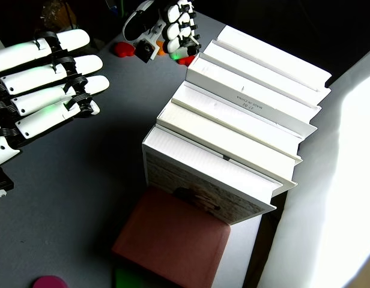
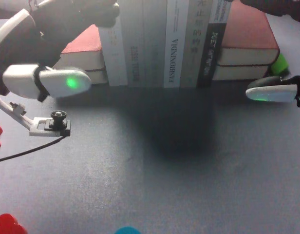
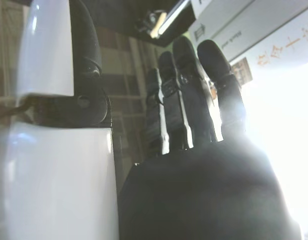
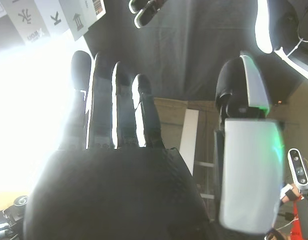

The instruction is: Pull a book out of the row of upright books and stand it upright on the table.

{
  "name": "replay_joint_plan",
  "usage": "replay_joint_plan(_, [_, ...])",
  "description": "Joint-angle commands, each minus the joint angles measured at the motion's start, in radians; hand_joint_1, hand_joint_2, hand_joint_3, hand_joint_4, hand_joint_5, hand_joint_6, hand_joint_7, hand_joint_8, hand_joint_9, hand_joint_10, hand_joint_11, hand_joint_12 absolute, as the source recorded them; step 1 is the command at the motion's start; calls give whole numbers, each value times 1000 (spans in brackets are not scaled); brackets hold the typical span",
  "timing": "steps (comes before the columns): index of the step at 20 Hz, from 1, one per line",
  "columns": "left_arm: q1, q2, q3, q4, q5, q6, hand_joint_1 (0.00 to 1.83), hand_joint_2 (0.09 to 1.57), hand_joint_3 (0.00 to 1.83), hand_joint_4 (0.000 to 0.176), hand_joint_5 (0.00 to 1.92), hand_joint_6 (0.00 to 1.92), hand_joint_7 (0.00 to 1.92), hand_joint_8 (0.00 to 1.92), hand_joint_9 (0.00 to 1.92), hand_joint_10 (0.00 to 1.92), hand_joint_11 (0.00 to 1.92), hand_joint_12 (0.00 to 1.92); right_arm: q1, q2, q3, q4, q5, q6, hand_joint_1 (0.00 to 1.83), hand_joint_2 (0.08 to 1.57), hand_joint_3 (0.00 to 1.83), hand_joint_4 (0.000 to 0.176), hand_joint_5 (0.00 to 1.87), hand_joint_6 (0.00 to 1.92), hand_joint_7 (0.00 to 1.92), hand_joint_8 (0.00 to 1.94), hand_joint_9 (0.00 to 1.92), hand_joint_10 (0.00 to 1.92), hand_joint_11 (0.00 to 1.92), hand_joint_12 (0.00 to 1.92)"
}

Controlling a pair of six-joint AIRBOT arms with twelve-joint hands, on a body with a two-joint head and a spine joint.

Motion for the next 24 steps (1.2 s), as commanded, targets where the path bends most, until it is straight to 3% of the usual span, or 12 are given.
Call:
replay_joint_plan(1, [-6, -8, 5, -44, -105, -9, 1025, 777, 4, 0, 343, 2, 362, 1, 375, 26, 3, 1192, 12, -2, -4, 53, 103, 8, 977, 921, 16, 0, 172, 8, 199, 7, 173, 24, 0, 649])
replay_joint_plan(4, [-6, -8, 5, -46, -106, -9, 1024, 775, 1, 0, 344, 2, 364, 0, 389, 9, 12, 1227, 15, -4, 2, 56, 94, 8, 1001, 926, 4, 2, 221, 8, 230, 3, 186, 8, 0, 597])
replay_joint_plan(7, [-5, -8, 5, -49, -110, -9, 981, 798, 9, 0, 362, 5, 377, 5, 382, 5, 0, 1294, 77, 6, 13, 51, 49, -37, 925, 965, 3, 68, 257, 9, 91, 3, 11, 0, 0, 26])
replay_joint_plan(11, [-4, -9, 5, -55, -113, -9, 994, 792, 2, 5, 302, 0, 337, 0, 362, 0, 0, 1327, 219, 14, 25, -42, -81, -79, 718, 1008, 7, 170, 475, 18, 0, 0, 0, 0, 0, 0])
replay_joint_plan(13, [-5, -11, 5, -56, -112, -9, 1025, 806, 5, 7, 277, 0, 280, 0, 317, 0, 0, 1306, 259, -3, 43, -67, -117, -80, 652, 1031, 13, 176, 470, 7, 0, 0, 0, 0, 0, 0])
replay_joint_plan(15, [-6, -12, 5, -56, -111, -9, 1025, 815, 4, 33, 253, 2, 239, 3, 287, 5, 0, 1219, 286, -27, 69, -76, -145, -80, 477, 1056, 19, 89, 534, 27, 0, 0, 0, 0, 0, 0])
replay_joint_plan(16, [-8, -12, 5, -56, -112, -9, 1042, 812, 2, 20, 271, 6, 255, 6, 284, 4, 0, 1185, 302, -36, 80, -82, -162, -83, 426, 1073, 23, 70, 549, 27, 0, 0, 0, 0, 0, 0])
replay_joint_plan(18, [-11, -12, 5, -55, -115, -9, 1027, 794, 0, 22, 309, 13, 286, 10, 304, 9, 0, 1215, 332, -48, 98, -86, -194, -101, 419, 1094, 23, 102, 546, 15, 0, 0, 0, 0, 0, 0])
replay_joint_plan(20, [-14, -12, 3, -55, -118, -9, 1000, 825, 7, 34, 298, 4, 237, 1, 279, 3, 0, 1171, 355, -52, 112, -86, -227, -124, 422, 1091, 17, 86, 526, 4, 0, 0, 0, 0, 0, 0])
replay_joint_plan(21, [-14, -11, 1, -56, -120, -9, 1000, 833, 7, 47, 289, 0, 197, 0, 275, 2, 0, 1127, 369, -56, 122, -86, -246, -131, 378, 1095, 16, 123, 507, 0, 0, 0, 0, 0, 0, 0])
replay_joint_plan(23, [-14, -8, -3, -59, -122, -9, 1041, 844, 10, 22, 320, 13, 207, 9, 293, 9, 0, 1115, 383, -63, 140, -84, -275, -132, 296, 1086, 9, 142, 496, 0, 0, 0, 0, 0, 0, 0])
replay_joint_plan(24, [-14, -5, -6, -61, -125, -9, 1063, 819, 0, 23, 347, 17, 218, 7, 290, 6, 0, 1057, 390, -74, 156, -81, -293, -132, 277, 1082, 6, 126, 481, 0, 0, 0, 0, 0, 0, 0])
